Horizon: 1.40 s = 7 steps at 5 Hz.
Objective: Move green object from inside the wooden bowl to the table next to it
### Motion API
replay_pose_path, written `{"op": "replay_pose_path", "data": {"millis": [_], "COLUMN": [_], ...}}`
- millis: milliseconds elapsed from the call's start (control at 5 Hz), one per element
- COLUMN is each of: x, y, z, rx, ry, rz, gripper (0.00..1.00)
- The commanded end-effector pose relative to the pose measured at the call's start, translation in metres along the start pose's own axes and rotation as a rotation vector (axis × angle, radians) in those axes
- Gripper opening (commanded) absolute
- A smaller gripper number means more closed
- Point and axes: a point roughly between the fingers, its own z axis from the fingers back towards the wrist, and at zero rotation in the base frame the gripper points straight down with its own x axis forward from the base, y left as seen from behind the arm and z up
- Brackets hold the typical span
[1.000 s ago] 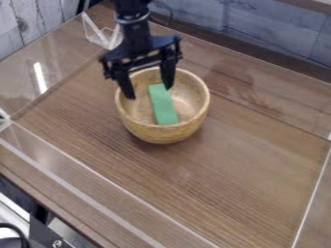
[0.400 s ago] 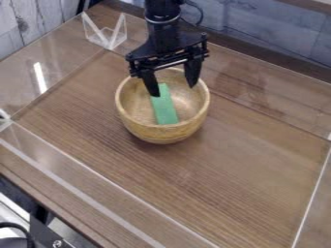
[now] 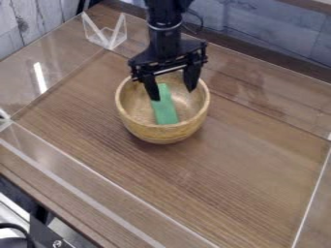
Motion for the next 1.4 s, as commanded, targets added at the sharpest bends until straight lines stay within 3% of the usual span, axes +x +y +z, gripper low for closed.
{"op": "replay_pose_path", "data": {"millis": [0, 400, 800, 1000, 1200], "x": [0.022, 0.021, 0.009, 0.017, 0.026], "y": [-0.006, -0.014, -0.014, -0.006, 0.001], "z": [0.017, 0.01, 0.001, -0.001, -0.002], "rx": [-0.022, 0.003, 0.018, 0.031, 0.037], "ry": [-0.04, -0.021, 0.006, 0.011, 0.018], "rz": [0.019, 0.001, -0.059, -0.001, 0.059], "gripper": [1.0, 1.0, 1.0, 1.0, 0.0]}}
